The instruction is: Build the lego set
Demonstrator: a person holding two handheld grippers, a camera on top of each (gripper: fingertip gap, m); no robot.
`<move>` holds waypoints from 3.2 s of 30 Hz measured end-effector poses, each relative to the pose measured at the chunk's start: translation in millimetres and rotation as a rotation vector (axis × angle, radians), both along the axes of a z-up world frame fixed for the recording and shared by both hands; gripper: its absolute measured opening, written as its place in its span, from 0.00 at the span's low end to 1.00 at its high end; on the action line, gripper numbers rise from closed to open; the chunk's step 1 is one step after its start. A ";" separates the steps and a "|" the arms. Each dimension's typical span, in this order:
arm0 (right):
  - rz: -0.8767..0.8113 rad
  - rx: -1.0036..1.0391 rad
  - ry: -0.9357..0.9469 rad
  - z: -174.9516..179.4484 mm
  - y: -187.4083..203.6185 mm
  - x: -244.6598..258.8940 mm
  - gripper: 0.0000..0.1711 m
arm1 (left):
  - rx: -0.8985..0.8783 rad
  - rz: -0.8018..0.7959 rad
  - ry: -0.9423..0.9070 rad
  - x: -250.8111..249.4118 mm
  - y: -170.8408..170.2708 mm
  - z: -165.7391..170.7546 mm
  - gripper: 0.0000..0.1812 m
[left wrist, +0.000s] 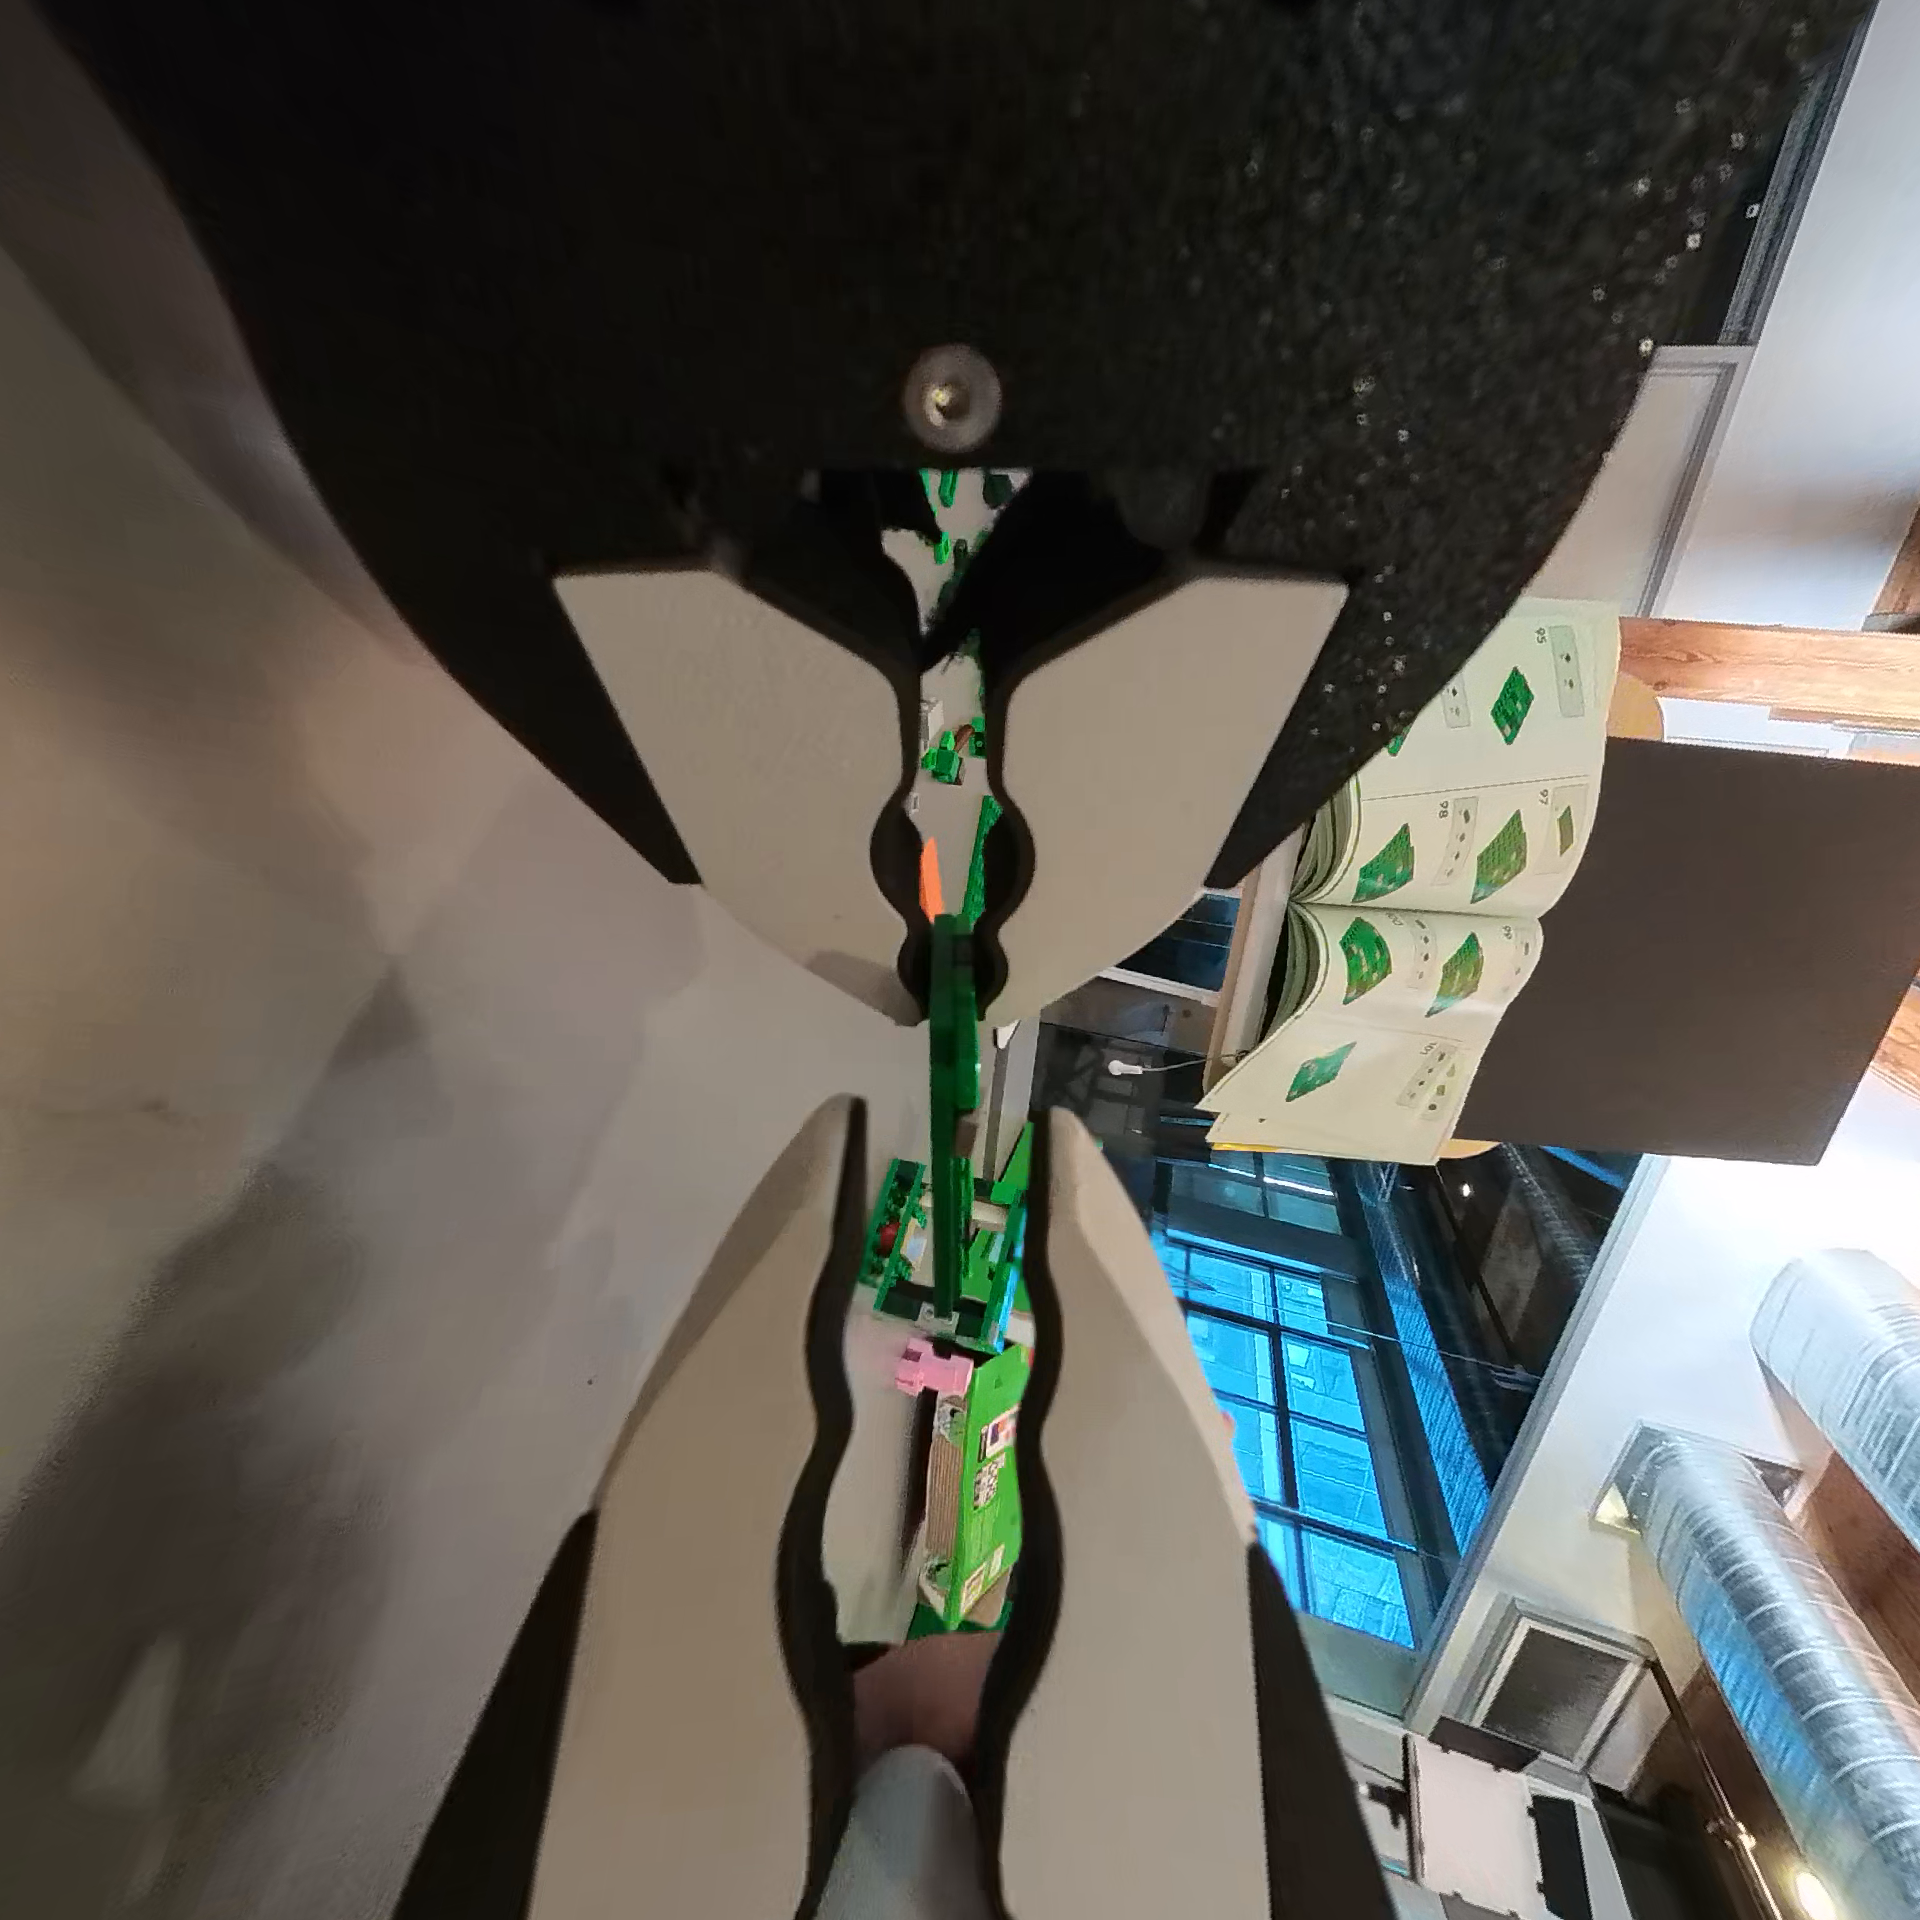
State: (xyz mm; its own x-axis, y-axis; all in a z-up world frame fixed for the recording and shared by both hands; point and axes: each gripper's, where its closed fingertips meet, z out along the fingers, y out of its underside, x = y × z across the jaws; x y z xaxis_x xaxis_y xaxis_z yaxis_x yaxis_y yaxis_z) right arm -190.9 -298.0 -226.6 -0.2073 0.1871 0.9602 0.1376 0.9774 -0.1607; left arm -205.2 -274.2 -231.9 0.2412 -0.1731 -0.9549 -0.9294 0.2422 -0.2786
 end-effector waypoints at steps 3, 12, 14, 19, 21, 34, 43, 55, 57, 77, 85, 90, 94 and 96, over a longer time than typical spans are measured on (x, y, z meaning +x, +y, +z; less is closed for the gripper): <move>-0.022 0.032 0.010 -0.5 5.5 -3.9 0.13 | -0.004 0.001 0.000 0.1 -0.1 -0.6 0.03; -0.006 0.082 -0.026 -2.6 5.0 -6.4 0.04 | -0.014 0.002 0.009 1.4 -1.5 -1.2 0.03; -0.007 0.119 -0.046 -4.3 5.8 -6.2 0.04 | -0.022 0.008 0.015 1.6 -0.8 -3.0 0.03; 0.000 0.156 -0.079 -8.3 7.1 -7.7 0.04 | -0.032 0.017 0.037 0.5 1.1 -7.7 0.03; 0.005 0.052 -0.057 -7.8 6.5 -9.0 0.04 | -0.026 0.009 0.020 -0.3 1.4 -6.2 0.03; 0.101 -1.150 0.199 23.5 45.8 2.5 0.17 | 0.128 0.272 0.068 -69.5 7.7 20.2 0.03; 0.120 -1.347 0.303 37.5 69.6 6.5 0.12 | 0.194 0.470 -0.051 -130.4 1.5 36.9 0.03; 0.136 -1.311 0.294 36.9 64.9 6.2 0.06 | 0.207 0.482 0.035 -130.3 2.7 33.2 0.03; 0.144 -1.306 0.282 36.2 63.0 5.9 0.06 | 0.212 0.487 0.034 -131.8 1.7 34.5 0.03; 0.151 -1.282 0.257 33.9 58.4 3.7 0.05 | 0.220 0.456 0.059 -124.7 0.2 33.8 0.03; 0.142 -1.296 0.248 32.7 59.3 2.8 0.04 | 0.266 0.477 0.089 -130.8 -4.1 41.6 0.03; 0.137 -1.318 0.237 32.1 60.7 1.9 0.02 | 0.293 0.493 0.095 -134.9 -6.7 47.2 0.03; 0.136 -1.311 0.238 31.9 60.1 2.0 0.02 | 0.380 0.514 0.087 -144.9 -16.5 62.6 0.03; 0.135 -1.308 0.238 32.0 60.0 2.0 0.01 | 0.397 0.530 0.068 -150.8 -19.6 67.2 0.03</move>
State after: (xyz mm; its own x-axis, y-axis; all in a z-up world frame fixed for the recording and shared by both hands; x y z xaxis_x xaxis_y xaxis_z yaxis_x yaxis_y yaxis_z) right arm -189.0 -238.0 -194.7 -0.1503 0.9829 0.1063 -0.1096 0.0903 -0.9899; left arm -356.0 -293.8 -164.6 0.1341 0.3205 -0.9377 -0.9632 -0.1803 -0.1994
